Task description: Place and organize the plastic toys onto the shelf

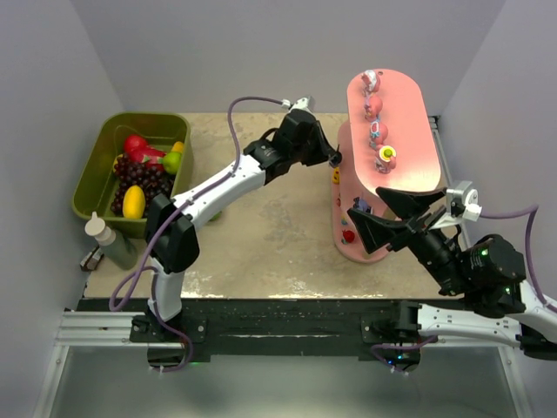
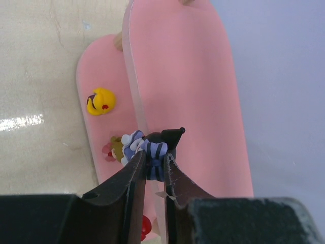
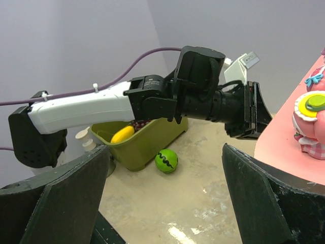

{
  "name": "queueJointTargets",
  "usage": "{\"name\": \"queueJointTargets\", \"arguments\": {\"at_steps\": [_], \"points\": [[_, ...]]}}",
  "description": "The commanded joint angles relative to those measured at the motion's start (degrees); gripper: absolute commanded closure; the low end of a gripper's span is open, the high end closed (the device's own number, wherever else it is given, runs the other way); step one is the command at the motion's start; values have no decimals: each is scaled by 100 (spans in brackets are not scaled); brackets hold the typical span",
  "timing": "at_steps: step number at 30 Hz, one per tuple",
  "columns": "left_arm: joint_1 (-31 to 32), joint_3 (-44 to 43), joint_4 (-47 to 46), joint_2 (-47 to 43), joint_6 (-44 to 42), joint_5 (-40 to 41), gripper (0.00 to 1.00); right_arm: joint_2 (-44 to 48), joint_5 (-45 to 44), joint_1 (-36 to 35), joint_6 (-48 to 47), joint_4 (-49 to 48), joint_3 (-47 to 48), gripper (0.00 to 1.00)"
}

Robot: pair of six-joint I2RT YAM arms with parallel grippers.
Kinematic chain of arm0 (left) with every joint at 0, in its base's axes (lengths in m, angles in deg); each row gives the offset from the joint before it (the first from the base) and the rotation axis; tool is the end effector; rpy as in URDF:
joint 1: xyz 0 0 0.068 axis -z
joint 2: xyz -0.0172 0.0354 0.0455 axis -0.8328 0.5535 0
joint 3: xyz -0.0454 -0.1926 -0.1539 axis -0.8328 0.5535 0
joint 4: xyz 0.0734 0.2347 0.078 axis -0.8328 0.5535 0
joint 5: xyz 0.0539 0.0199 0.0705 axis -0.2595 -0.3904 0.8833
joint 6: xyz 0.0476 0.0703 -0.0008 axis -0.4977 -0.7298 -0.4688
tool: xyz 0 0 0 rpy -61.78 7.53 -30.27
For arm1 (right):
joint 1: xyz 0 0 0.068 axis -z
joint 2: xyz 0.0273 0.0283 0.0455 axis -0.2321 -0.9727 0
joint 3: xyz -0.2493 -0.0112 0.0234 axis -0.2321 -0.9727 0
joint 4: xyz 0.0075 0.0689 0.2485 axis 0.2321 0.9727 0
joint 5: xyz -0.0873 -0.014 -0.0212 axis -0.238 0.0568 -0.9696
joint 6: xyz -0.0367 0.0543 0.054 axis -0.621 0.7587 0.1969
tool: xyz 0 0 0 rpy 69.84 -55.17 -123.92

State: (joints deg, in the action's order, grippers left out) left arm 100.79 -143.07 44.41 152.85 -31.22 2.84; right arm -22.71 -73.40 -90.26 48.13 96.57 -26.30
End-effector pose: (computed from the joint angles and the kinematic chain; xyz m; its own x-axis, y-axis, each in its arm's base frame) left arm 0.3551 -0.3435 0.3062 -0.7213 -0.3739 -0.5831 0.1842 0.7079 -0.6819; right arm 0.0699 0.1017 0.4435 0.0052 0.4172 -0.9088 -0.6541 0.6888 0.3125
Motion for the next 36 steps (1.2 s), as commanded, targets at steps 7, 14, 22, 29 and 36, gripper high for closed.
{"name": "queueJointTargets", "arguments": {"at_steps": [7,14,22,29,36], "points": [[279,-541,-285,-5,182,426,100,113,-170,-15,75,-34,-54,5],[367,-673,-337,258,383,496,100,140,-179,-24,92,1,-72,5],[429,-656,-434,417,639,795,100,210,-205,-15,101,19,-124,5],[455,-840,-452,610,656,892,100,237,-223,-15,92,28,-142,5],[473,-1130,-329,856,507,1024,95,263,-240,-15,84,19,-169,5]]}}
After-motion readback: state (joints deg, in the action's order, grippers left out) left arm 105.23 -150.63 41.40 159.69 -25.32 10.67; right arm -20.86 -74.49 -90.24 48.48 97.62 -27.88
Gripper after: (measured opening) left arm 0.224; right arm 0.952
